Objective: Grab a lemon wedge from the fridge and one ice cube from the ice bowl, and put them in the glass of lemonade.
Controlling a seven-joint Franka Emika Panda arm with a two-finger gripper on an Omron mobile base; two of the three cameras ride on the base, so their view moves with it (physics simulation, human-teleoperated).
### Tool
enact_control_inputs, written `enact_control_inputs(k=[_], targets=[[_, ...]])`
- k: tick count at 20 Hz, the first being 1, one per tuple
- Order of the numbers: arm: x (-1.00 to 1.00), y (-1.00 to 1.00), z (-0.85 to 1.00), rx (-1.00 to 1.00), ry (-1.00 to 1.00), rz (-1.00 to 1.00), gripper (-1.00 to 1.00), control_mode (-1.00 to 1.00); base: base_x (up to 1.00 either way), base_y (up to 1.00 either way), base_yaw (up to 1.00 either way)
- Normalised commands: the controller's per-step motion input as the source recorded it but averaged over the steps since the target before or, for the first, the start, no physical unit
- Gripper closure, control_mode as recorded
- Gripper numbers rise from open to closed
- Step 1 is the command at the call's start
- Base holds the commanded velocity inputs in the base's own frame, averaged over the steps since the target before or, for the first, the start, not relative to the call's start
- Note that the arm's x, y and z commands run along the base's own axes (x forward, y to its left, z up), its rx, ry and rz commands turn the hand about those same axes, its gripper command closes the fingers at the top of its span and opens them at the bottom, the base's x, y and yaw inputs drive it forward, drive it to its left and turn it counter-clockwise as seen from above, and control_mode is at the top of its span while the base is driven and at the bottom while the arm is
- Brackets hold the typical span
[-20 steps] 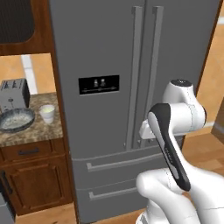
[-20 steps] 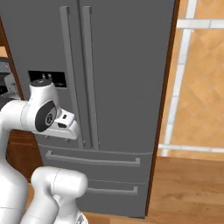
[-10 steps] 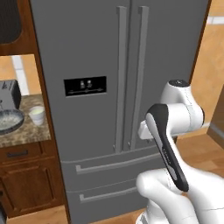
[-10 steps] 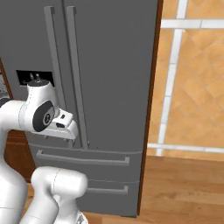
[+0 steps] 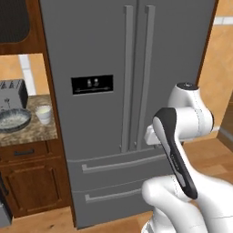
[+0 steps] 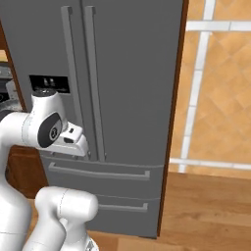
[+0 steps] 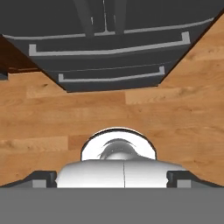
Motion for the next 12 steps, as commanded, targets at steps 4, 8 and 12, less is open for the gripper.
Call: enact_control_inputs(k=[4, 8, 12], targets=[[0.0, 0.0, 0.0, 0.0, 0.0, 0.0, -1.0, 1.0, 0.0, 0.18, 0.12], [0.0, 0.0, 0.0, 0.0, 0.0, 0.0, -1.0, 1.0, -0.4, 0.0, 0.0], [0.0, 0.0, 0.0, 0.0, 0.0, 0.0, -1.0, 1.0, -0.17, 0.0, 0.0]])
